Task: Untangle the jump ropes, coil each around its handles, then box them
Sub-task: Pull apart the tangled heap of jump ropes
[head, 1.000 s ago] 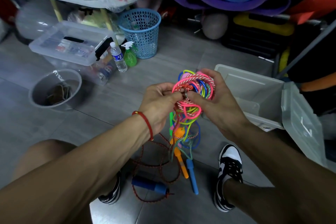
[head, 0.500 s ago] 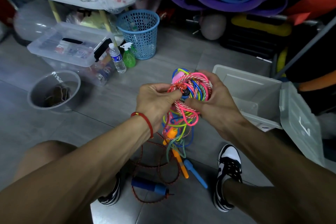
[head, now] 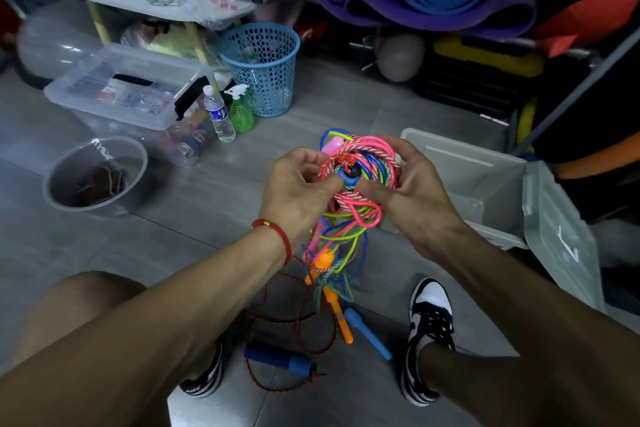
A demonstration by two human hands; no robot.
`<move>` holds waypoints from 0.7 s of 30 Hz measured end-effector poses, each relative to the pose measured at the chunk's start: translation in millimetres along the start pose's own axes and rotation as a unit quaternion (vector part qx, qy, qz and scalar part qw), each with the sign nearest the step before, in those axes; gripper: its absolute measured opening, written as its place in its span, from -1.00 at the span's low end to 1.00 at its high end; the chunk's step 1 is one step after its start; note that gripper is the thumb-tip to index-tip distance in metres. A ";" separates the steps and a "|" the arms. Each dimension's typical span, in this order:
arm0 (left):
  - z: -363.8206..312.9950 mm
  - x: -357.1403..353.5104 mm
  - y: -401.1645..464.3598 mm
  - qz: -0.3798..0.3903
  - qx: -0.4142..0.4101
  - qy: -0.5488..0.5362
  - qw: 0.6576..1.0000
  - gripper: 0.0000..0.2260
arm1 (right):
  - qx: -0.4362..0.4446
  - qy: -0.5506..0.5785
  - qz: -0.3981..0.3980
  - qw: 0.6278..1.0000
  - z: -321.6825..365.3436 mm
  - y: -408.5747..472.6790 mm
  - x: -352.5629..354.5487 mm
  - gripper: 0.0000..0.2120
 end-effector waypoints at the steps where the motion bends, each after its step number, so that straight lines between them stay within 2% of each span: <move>1: -0.8 -1.0 -0.3 0.010 -0.015 0.022 1.000 -0.82 | 0.002 0.011 -0.010 1.000 0.8 0.3 1.8 -0.42; 4: 1.2 -3.3 -1.5 0.033 -0.012 0.075 0.997 -0.67 | 0.006 0.055 -0.036 0.998 3.3 2.3 6.1 -0.47; 8: 4.5 -6.0 -8.6 0.041 0.006 0.138 0.990 -0.63 | 0.000 0.072 -0.059 0.996 4.6 3.2 5.7 -0.51; 12: 8.1 -19.1 -18.2 0.082 0.045 -0.014 0.995 -0.70 | -0.020 0.083 -0.075 0.993 5.9 2.2 5.5 -0.66; 15: -2.0 -15.2 -17.4 0.070 -0.001 -0.027 0.997 -0.80 | -0.045 0.060 -0.048 0.996 2.8 -0.5 5.3 -0.75; 18: -2.7 -7.8 -15.5 0.056 -0.040 0.041 0.997 -0.74 | -0.069 0.025 0.005 0.997 1.0 -2.3 1.7 -0.86; 21: -2.5 -9.2 -18.8 0.059 -0.051 0.036 0.996 -0.65 | -0.095 0.023 0.050 0.994 -0.4 -3.3 -1.1 -0.85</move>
Point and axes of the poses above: each hand's wrist, its own y-axis towards the middle knuckle, its own x-axis out of the back of the hand, z = x × y, the point moved 8 cm from there along y, towards the middle knuckle, and after that the axes turned 4 degrees about z, right-handed, at the moved point
